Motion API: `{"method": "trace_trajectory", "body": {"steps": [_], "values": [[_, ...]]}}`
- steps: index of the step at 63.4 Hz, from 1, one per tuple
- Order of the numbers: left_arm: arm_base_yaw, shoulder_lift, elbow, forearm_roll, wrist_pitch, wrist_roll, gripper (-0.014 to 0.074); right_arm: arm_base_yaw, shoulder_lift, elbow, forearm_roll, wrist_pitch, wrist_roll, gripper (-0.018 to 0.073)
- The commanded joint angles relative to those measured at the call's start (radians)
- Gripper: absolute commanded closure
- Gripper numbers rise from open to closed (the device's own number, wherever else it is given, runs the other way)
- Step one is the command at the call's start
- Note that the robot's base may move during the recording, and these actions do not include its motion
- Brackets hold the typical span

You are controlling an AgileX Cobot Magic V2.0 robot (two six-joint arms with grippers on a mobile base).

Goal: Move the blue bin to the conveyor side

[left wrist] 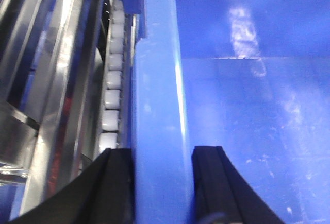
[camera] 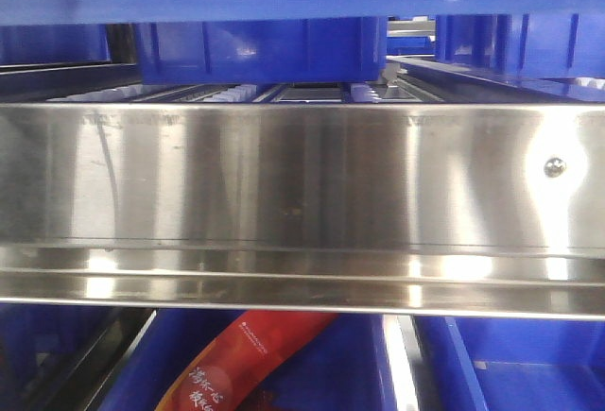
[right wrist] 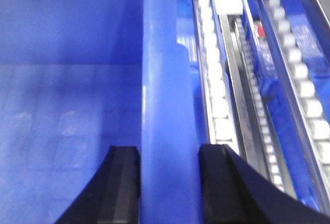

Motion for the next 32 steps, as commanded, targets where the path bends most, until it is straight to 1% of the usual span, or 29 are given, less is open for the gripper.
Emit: {"method": "trace_trajectory", "body": {"steps": [1,15,23,32], "values": [[-0.006,-0.024,-0.015,-0.029,-0.1,-0.018,0.0615,0.006,-0.019,-0.01,0.034,-0.116,-0.001,0.0638],[0.007,-0.024,-0.015,-0.014,-0.106,-0.043,0.0615,0.006,-0.019,-0.01,0.078,-0.128,-0.001,0.0638],[0.007,-0.024,-0.015,0.016,-0.104,-0.091,0.0615,0.006,-0.019,-0.01,0.1,-0.14,-0.001,0.0638],[0.007,-0.024,-0.015,0.019,-0.104,-0.094,0.0615,0.006,-0.019,-0.01,0.1,-0.142,-0.001,0.0638]]}}
